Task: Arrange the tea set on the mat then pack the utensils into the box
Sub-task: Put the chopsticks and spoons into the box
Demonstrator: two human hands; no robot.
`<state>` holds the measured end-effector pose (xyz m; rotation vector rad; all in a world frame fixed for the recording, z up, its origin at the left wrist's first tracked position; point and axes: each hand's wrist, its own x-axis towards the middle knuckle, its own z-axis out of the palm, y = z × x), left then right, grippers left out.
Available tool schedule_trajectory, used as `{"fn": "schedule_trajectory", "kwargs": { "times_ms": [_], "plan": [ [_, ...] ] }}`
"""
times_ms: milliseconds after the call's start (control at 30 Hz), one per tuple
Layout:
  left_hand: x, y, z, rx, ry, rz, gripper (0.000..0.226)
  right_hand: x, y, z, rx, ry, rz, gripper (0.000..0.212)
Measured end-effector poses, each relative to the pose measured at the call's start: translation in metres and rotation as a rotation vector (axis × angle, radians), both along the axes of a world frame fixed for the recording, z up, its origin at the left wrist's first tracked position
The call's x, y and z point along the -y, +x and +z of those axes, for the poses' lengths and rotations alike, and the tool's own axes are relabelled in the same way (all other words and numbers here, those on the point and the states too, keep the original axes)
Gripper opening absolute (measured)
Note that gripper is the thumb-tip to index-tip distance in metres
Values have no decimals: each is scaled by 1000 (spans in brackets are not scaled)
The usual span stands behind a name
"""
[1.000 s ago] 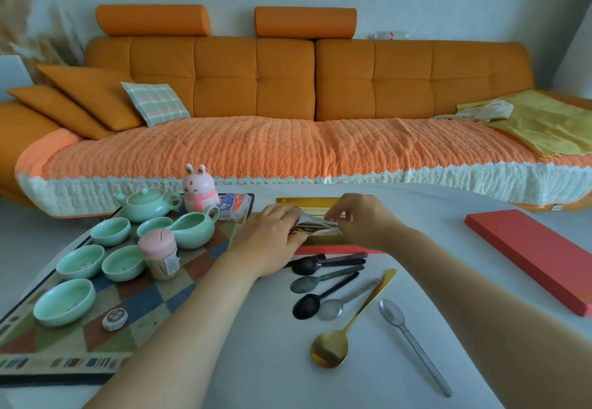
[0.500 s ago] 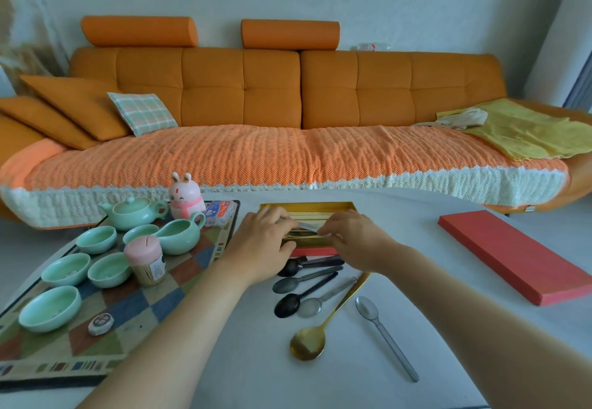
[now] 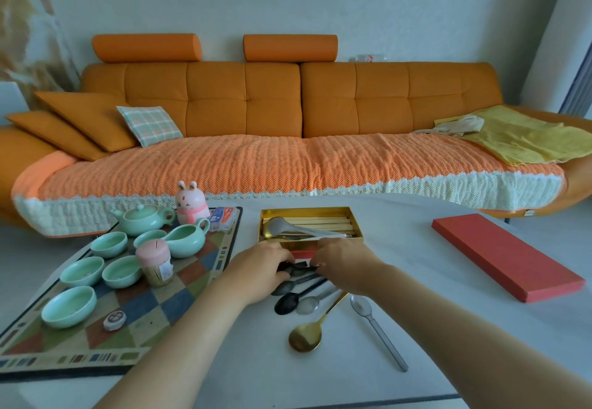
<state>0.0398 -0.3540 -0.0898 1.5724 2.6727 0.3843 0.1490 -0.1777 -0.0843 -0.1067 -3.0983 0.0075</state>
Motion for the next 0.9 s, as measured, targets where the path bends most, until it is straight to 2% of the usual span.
{"fn": "schedule_trajectory", "kwargs": {
  "times_ms": [100, 267, 367, 467, 567, 733, 900],
  "plan": [
    [3, -1, 1, 9, 54, 8, 24, 0, 1, 0, -49, -73, -44, 21],
    [5, -2, 14, 286, 244, 73, 14, -4, 1, 10, -125, -205, -54, 20],
    [2, -7, 23, 347, 422, 117, 13, -12, -7, 19, -230, -353, -117, 25],
    [-4, -14, 25, 273, 533, 148, 14, -20, -17, 23, -297, -438, -177, 27],
    [-13, -23, 16, 190, 561, 165, 14, -24, -27, 19, -304, -455, -237, 27],
    [-23, -38, 0, 67, 491, 152, 20, -28, -42, 10, -168, -427, -267, 26],
    [-23, -50, -4, -132, 366, 138, 22, -36, -48, 19, -142, -509, -287, 12]
  ]
}}
